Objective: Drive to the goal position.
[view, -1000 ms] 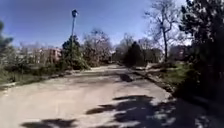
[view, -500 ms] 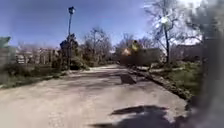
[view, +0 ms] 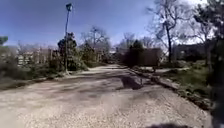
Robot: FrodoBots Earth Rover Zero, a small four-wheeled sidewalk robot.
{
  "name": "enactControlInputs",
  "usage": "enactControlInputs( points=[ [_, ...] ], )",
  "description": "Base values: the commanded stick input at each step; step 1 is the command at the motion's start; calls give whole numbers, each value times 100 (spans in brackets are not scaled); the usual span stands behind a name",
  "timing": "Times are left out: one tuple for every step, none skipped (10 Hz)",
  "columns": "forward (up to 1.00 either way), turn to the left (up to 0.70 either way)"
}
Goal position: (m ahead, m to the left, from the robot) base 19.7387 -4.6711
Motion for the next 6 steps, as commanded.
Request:
enactControlInputs(
  points=[
    [100,0],
    [100,0],
    [100,0],
    [100,0],
    [100,0],
    [100,0]
  ],
)
